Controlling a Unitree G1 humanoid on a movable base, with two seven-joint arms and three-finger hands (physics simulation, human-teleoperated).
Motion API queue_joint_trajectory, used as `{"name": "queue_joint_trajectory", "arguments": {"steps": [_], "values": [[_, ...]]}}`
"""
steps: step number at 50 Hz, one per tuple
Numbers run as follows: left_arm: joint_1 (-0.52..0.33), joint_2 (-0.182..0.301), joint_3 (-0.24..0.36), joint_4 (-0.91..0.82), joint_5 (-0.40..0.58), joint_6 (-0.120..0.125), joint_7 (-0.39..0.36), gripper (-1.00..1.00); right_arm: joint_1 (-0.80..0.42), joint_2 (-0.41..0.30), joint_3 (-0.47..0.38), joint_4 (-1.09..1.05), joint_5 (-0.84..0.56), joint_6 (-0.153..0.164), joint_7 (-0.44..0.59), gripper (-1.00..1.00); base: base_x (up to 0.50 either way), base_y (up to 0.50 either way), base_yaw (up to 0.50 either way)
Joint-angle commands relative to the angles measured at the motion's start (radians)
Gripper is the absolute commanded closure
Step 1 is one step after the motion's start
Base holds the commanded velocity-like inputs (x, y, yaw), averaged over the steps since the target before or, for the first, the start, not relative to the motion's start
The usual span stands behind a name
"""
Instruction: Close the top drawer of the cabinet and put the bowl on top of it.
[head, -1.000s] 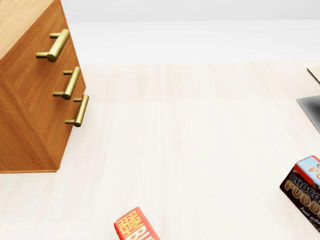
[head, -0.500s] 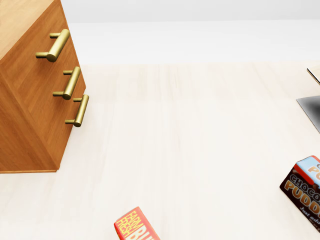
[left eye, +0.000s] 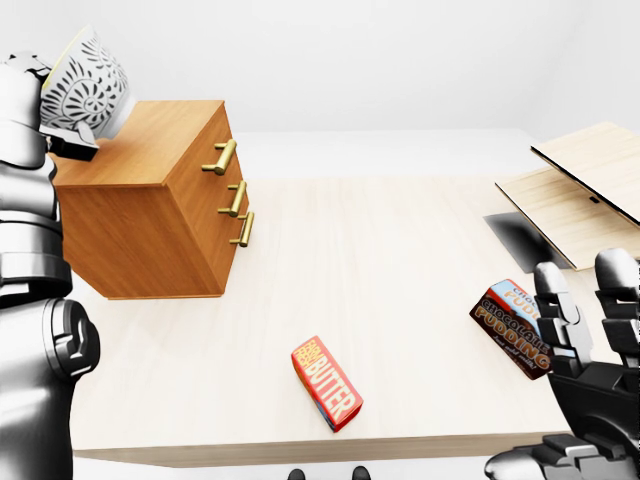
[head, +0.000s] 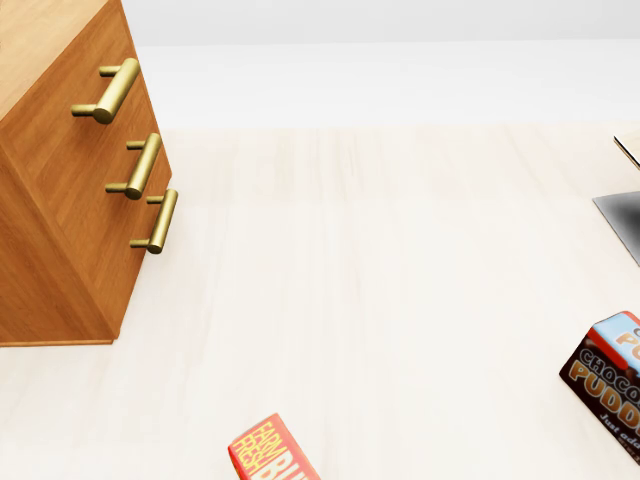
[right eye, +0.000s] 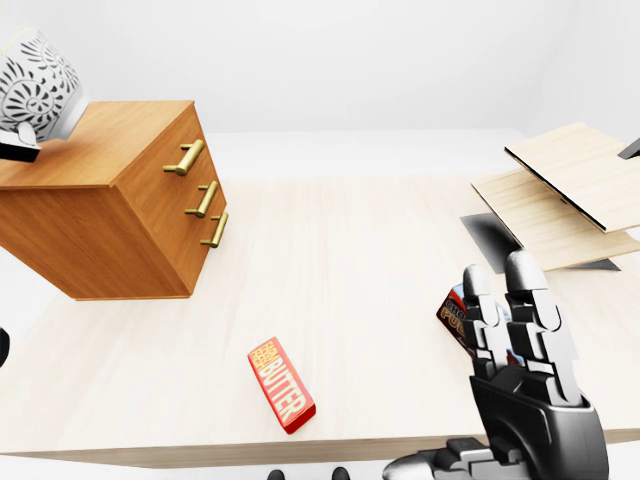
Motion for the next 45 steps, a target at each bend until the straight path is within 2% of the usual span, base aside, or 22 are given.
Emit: {"name": "queue_joint_trajectory", "arguments": {"steps": [1, 40, 41, 42, 43, 45], "values": [[-0.044, -0.007, -0.017, 0.067, 0.071, 0.000, 0.023, 1.00, 0.009, 0.000, 0.021, 0.008, -0.012, 0.000, 0.000, -1.00, 0.00, 0.00, 0.00], [-0.042, -0.034, -0.039, 0.132, 0.172, 0.000, 0.034, 1.00, 0.007, 0.000, -0.008, -0.002, 0.017, 0.000, 0.000, -1.00, 0.00, 0.00, 0.00], [-0.044, -0.035, -0.040, 0.128, 0.175, 0.000, 0.036, 0.83, 0.008, 0.000, -0.008, -0.003, 0.018, 0.000, 0.000, -1.00, 0.00, 0.00, 0.00], [-0.045, -0.035, -0.039, 0.129, 0.176, 0.000, 0.037, 0.83, 0.007, 0.000, -0.009, -0.003, 0.018, 0.000, 0.000, -1.00, 0.00, 0.00, 0.00], [-0.045, -0.035, -0.044, 0.126, 0.184, 0.000, 0.038, -1.00, 0.009, 0.000, -0.009, -0.004, 0.018, 0.000, 0.000, -1.00, 0.00, 0.00, 0.00], [-0.048, -0.035, -0.044, 0.123, 0.193, 0.000, 0.044, -1.00, 0.010, 0.000, -0.010, -0.005, 0.019, 0.000, 0.000, -1.00, 0.00, 0.00, 0.00]]}}
